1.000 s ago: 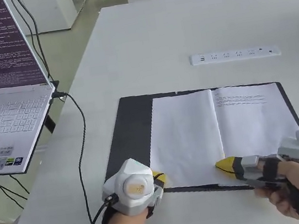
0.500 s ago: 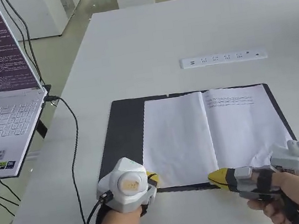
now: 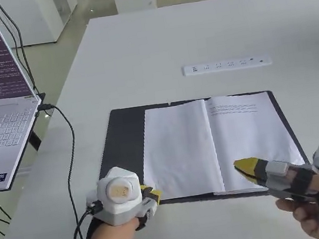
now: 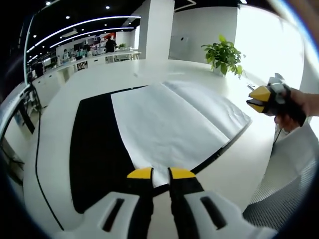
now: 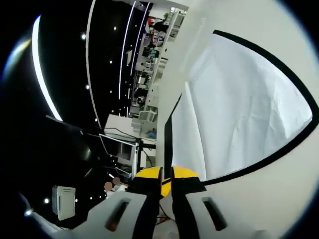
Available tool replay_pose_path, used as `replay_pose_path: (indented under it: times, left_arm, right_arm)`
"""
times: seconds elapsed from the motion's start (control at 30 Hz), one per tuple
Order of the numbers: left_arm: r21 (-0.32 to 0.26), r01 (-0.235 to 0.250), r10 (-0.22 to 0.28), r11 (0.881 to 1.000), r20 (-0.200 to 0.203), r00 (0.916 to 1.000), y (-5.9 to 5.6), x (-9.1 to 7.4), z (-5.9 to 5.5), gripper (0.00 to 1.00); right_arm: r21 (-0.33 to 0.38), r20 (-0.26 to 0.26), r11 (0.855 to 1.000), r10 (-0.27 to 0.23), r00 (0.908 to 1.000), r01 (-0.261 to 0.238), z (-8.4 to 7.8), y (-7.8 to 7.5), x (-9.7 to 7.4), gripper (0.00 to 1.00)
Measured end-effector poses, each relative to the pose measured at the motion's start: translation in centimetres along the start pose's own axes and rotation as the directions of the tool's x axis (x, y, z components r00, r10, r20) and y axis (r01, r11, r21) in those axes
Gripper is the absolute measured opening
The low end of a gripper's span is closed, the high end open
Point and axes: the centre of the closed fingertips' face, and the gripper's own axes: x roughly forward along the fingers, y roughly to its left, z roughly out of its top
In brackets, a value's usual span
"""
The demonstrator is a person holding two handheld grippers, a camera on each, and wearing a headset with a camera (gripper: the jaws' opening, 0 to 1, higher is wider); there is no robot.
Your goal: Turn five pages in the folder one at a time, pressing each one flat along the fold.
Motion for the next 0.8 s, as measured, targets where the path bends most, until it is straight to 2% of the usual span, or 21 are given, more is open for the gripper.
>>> replay_pose_path:
  times: [0.07, 0.1, 0.17, 0.2, 0.27, 0.33, 0.4, 0.5, 0.63, 0.67, 0.73, 0.77, 0.8]
  left_arm:
    - [-0.014, 0.01, -0.01, 1.0, 0.018, 0.9998, -0.2, -0.6, 0.7, 0.11]
    - [-0.019, 0.017, -0.016, 1.0, 0.03, 0.9994, -0.3, -1.0, 1.2, 0.13]
    - [-0.018, 0.026, -0.025, 1.0, 0.043, 0.9988, -0.5, -1.6, 1.7, 0.18]
    - [-0.02, 0.033, -0.032, 0.999, 0.052, 0.9982, -0.6, -2.1, 2.1, 0.19]
    - [-0.017, 0.038, -0.037, 0.999, 0.068, 0.997, -0.8, -2.9, 2.6, 0.21]
    - [-0.021, 0.04, -0.038, 0.999, 0.075, 0.9964, -0.9, -3.7, 3.1, 0.23]
    - [-0.026, 0.039, -0.038, 0.999, 0.068, 0.997, -1.0, -4.3, 3.2, 0.28]
    - [-0.042, 0.044, -0.041, 0.998, 0.061, 0.9973, -1.3, -5.4, 3.5, 0.38]
    - [-0.027, 0.045, -0.042, 0.999, 0.094, 0.9947, -1.9, -6.7, 4.6, 0.39]
    - [-0.03, 0.042, -0.039, 0.999, 0.097, 0.9945, -2.0, -7.0, 4.9, 0.41]
    - [-0.042, 0.043, -0.038, 0.998, 0.104, 0.9939, -2.2, -7.6, 5.3, 0.45]
    - [-0.056, 0.046, -0.039, 0.997, 0.117, 0.9923, -2.3, -8.0, 5.8, 0.46]
    - [-0.057, 0.046, -0.038, 0.997, 0.131, 0.9906, -2.4, -8.4, 6.2, 0.47]
  right_arm:
    - [-0.039, 0.034, 0.999, -0.02, 0.9992, 0.022, 0.9, 0.1, -1.1, 0.06]
    - [-0.056, 0.069, 0.998, -0.021, 0.9974, 0.025, 1.6, 0.5, -1.8, 0.07]
    - [-0.066, 0.081, 0.997, -0.027, 0.9963, 0.033, 2.1, 0.9, -3.1, 0.1]
    - [-0.093, 0.1, 0.995, -0.037, 0.9943, 0.046, 2.7, 0.9, -3.6, 0.12]
    - [-0.168, 0.132, 0.982, -0.069, 0.9889, 0.09, 3.7, 0.7, -4.8, 0.14]
    - [-0.215, 0.151, 0.97, -0.078, 0.9854, 0.11, 4.3, 0.8, -5.6, 0.16]
    - [-0.282, 0.175, 0.946, -0.113, 0.978, 0.159, 4.6, 1.0, -6.6, 0.18]
    - [-0.399, 0.184, 0.884, -0.183, 0.9657, 0.244, 4.4, 1.0, -7.9, 0.25]
    - [-0.498, 0.204, 0.811, -0.236, 0.9501, 0.308, 4.2, 1.0, -9.3, 0.26]
    - [-0.529, 0.214, 0.783, -0.25, 0.9443, 0.327, 4.2, 1.0, -9.8, 0.26]
    - [-0.573, 0.239, 0.74, -0.259, 0.9358, 0.351, 4.4, 1.2, -10.3, 0.28]
    - [-0.594, 0.267, 0.71, -0.269, 0.9254, 0.378, 4.7, 1.2, -10.9, 0.29]
    - [-0.606, 0.288, 0.69, -0.274, 0.9177, 0.396, 5.0, 1.1, -11.4, 0.3]
